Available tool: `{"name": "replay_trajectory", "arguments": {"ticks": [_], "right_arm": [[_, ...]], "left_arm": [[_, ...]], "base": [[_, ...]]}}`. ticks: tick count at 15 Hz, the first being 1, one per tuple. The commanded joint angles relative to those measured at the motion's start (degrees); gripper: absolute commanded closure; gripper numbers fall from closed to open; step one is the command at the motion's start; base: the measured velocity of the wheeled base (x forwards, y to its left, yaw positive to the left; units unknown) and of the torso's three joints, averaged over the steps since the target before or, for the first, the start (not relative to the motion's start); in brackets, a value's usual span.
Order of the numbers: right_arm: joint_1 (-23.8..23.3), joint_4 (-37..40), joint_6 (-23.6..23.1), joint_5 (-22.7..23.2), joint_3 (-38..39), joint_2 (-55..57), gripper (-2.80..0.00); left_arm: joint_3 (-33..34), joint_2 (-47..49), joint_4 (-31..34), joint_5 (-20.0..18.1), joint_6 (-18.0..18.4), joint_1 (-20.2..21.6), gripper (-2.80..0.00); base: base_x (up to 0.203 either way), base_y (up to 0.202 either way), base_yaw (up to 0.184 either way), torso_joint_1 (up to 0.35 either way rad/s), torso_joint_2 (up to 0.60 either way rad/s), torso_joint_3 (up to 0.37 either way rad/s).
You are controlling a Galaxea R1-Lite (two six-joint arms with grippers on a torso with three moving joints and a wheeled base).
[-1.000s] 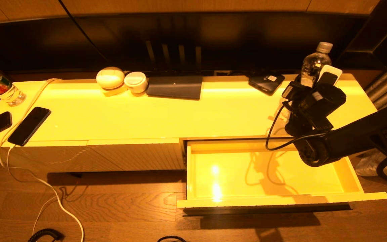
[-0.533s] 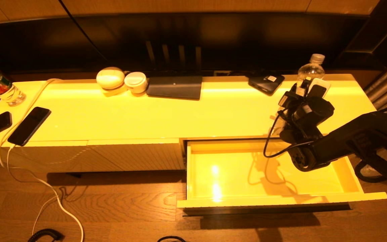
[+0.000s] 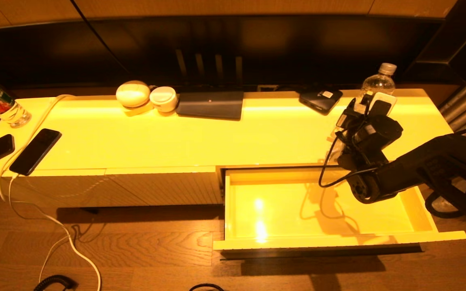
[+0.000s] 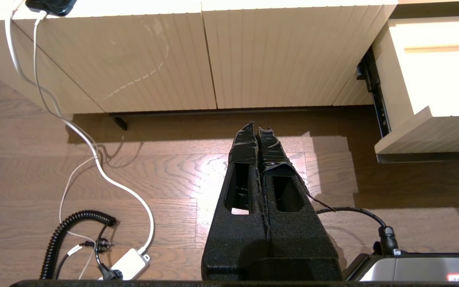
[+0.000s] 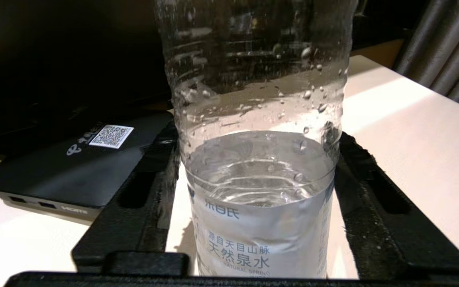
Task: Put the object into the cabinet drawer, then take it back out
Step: Take the mineral water out of the drawer and put it on the table
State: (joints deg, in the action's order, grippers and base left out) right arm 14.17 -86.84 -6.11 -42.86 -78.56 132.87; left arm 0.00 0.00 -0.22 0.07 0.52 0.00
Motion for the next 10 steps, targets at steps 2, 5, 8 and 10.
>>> {"name": "replay_trajectory", "arguments": {"ticks": [2,5,8,10], "right_arm": [[0.07,-0.82,-0.04,-0.20,0.34,-2.18,-2.80],[0.16,-0.82,0.02,-0.16,1.32,-3.77,-2.80],[0.36,-0.82,-0.20,-0.12,1.59,-5.87,-2.80],[0.46,-0.73,-1.09,-0.07,2.33,-10.20,-2.80]], "left_arm": [[0.17,0.00,-0.04,0.02,0.00,0.00,0.00],[0.16,0.00,-0.04,-0.05,0.00,0.00,0.00],[0.17,0.00,-0.04,0.02,0.00,0.00,0.00],[0.13,0.00,-0.04,0.02,0.00,0.00,0.00]], "base": [[0.000,0.000,0.000,0.000,0.00,0.000],[0.000,0.000,0.000,0.000,0.00,0.000],[0.000,0.000,0.000,0.000,0.00,0.000],[0.000,0.000,0.000,0.000,0.00,0.000]]}}
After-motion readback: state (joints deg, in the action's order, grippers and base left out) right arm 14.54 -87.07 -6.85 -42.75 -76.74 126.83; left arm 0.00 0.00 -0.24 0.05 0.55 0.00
